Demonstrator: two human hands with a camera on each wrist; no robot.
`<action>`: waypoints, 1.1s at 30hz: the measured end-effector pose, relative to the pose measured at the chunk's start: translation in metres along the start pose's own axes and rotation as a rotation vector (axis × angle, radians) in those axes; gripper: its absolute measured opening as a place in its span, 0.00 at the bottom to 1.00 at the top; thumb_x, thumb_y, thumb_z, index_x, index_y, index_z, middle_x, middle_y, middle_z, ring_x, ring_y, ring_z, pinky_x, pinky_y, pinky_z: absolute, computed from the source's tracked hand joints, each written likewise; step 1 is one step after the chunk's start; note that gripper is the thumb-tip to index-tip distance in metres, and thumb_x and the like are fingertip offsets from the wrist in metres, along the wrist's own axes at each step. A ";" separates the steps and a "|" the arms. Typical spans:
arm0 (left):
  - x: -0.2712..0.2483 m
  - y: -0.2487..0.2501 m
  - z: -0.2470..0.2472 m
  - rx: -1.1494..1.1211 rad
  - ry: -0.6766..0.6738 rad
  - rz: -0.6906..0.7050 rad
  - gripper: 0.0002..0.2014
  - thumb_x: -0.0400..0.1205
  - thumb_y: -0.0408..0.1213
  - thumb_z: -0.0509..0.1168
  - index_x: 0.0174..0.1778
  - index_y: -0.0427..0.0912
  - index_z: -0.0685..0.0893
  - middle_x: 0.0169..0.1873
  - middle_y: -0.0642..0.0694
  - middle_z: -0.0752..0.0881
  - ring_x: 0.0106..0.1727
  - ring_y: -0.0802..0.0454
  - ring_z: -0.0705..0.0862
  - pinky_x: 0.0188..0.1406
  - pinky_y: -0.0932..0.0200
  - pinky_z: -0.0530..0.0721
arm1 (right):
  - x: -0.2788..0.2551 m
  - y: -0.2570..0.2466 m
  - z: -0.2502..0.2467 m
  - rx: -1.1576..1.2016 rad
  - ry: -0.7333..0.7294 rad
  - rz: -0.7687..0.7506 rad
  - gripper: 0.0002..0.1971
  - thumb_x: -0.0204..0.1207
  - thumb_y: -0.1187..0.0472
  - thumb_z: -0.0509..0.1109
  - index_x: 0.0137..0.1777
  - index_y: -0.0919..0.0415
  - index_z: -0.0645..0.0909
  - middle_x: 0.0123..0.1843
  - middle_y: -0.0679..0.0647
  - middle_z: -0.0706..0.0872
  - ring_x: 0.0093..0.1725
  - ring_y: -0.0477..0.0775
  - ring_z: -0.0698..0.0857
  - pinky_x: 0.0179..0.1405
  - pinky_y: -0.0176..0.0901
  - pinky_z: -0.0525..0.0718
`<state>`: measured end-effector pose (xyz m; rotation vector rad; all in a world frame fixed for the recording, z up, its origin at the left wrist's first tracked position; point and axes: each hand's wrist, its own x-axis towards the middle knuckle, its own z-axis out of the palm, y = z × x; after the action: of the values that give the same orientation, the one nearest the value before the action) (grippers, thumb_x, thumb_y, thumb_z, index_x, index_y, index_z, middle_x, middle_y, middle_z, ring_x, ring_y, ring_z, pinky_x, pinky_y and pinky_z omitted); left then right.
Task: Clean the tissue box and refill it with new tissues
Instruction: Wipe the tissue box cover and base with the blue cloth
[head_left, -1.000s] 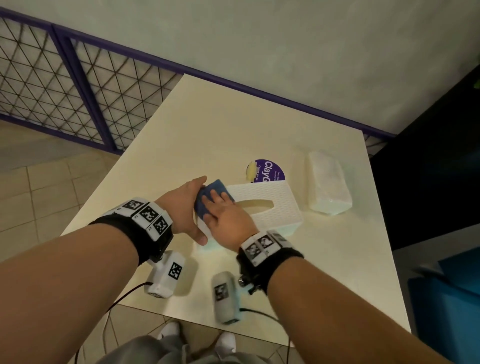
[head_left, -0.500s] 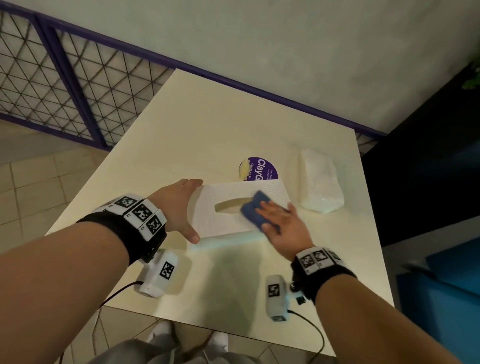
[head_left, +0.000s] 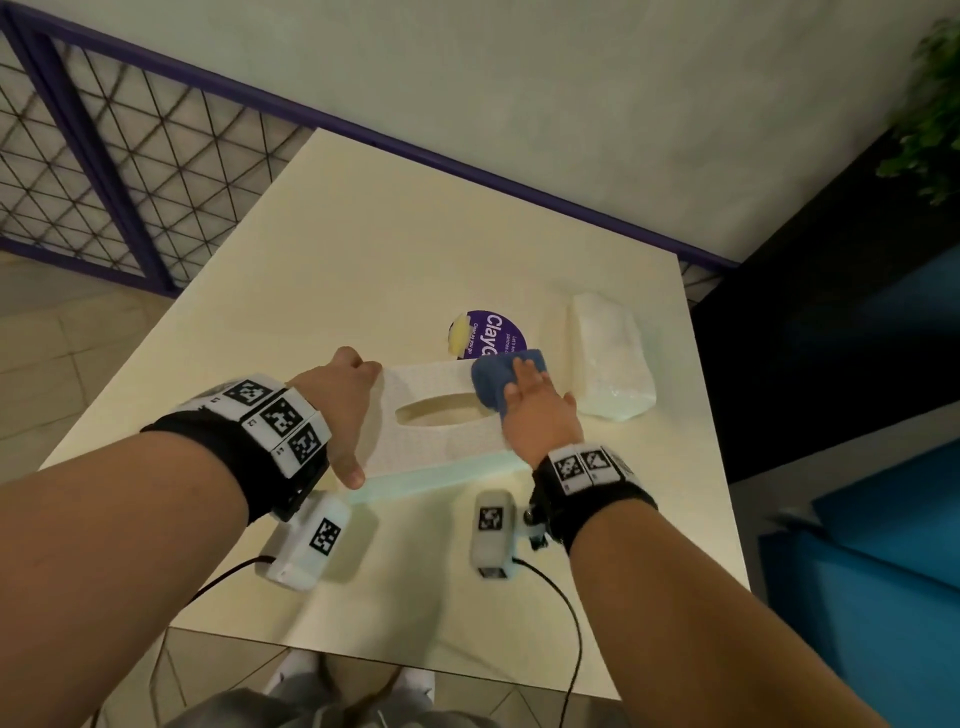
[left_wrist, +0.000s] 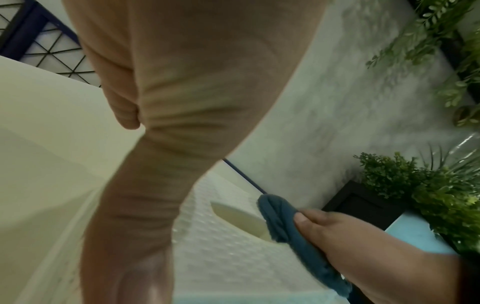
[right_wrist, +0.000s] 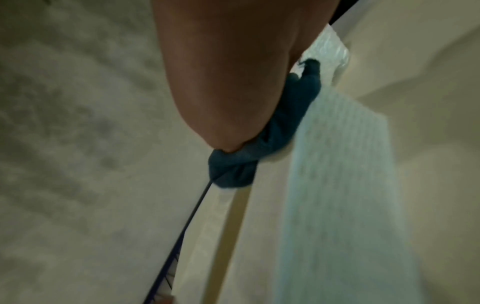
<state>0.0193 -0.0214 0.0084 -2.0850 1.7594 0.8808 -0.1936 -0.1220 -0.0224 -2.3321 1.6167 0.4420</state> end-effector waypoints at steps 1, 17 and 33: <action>0.000 0.001 0.000 0.010 -0.001 -0.005 0.62 0.53 0.48 0.86 0.79 0.42 0.58 0.69 0.45 0.62 0.62 0.41 0.80 0.56 0.43 0.86 | 0.005 -0.007 -0.001 0.038 0.004 0.061 0.29 0.85 0.59 0.50 0.85 0.56 0.45 0.87 0.52 0.41 0.86 0.57 0.45 0.83 0.64 0.51; -0.008 0.012 0.001 0.143 0.047 -0.082 0.59 0.55 0.55 0.83 0.79 0.41 0.59 0.66 0.47 0.66 0.55 0.45 0.82 0.43 0.53 0.82 | 0.000 -0.001 0.000 0.236 -0.002 0.043 0.28 0.85 0.47 0.48 0.84 0.45 0.48 0.87 0.51 0.45 0.86 0.57 0.49 0.81 0.68 0.54; -0.018 0.009 0.031 0.225 0.275 0.279 0.40 0.76 0.61 0.62 0.83 0.57 0.54 0.82 0.54 0.53 0.78 0.55 0.63 0.75 0.39 0.47 | -0.010 0.047 -0.010 0.598 0.264 0.324 0.18 0.80 0.55 0.63 0.66 0.64 0.74 0.62 0.65 0.82 0.60 0.68 0.83 0.54 0.49 0.81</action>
<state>0.0003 0.0086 -0.0031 -1.9166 2.2163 0.4460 -0.2401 -0.1331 -0.0110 -1.7400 1.9198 -0.2784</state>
